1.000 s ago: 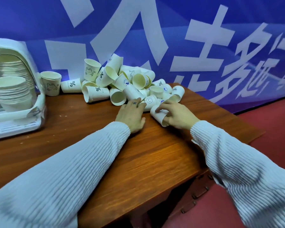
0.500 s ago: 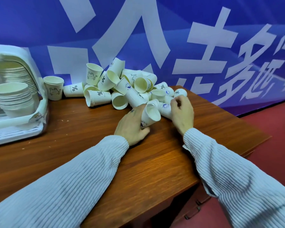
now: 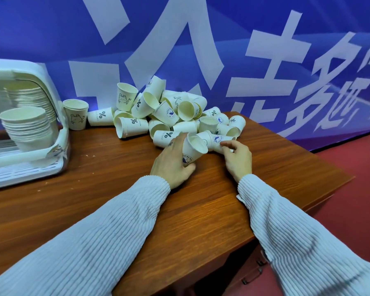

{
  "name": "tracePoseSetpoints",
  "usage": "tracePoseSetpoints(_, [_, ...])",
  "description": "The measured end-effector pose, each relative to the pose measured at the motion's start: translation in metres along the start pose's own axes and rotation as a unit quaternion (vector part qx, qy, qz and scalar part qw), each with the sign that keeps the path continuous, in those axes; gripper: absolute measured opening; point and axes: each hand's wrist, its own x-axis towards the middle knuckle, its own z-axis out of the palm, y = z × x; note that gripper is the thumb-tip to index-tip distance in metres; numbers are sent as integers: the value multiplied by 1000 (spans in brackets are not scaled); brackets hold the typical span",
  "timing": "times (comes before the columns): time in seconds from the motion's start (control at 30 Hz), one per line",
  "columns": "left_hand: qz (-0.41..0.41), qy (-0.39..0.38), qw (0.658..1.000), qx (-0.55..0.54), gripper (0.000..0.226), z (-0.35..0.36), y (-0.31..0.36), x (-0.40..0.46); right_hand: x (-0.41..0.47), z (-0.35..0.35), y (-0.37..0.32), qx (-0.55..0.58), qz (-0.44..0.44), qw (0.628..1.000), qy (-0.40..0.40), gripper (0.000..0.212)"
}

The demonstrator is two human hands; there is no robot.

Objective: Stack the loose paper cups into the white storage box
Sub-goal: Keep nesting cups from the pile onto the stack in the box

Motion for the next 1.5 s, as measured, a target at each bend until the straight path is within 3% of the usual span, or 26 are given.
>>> tracePoseSetpoints(0.47, [-45,89,993,-67,89,-24,-3,-4,-21,-9,-21,7,-109,988,108,16])
tracePoseSetpoints(0.67, [-61,153,982,-93,89,-75,-24,-15,-20,11,-50,88,-131,976,149,21])
tracePoseSetpoints(0.9, [-94,196,974,-60,90,-114,-59,-30,-21,52,-59,70,-144,986,50,22])
tracePoseSetpoints(1.13, [-74,243,963,-87,85,-135,-56,-24,-14,64,-115,105,-190,968,126,20])
tracePoseSetpoints(1.3, [-56,309,944,-102,84,-179,-67,-32,-30,93,-175,181,-252,950,19,17])
tracePoseSetpoints(1.37, [-53,331,937,-103,77,-198,-74,-41,-39,107,-197,211,-244,946,-36,26])
tracePoseSetpoints(1.5, [-77,394,911,-95,68,-236,-92,-55,-52,146,-228,217,-246,942,-69,23])
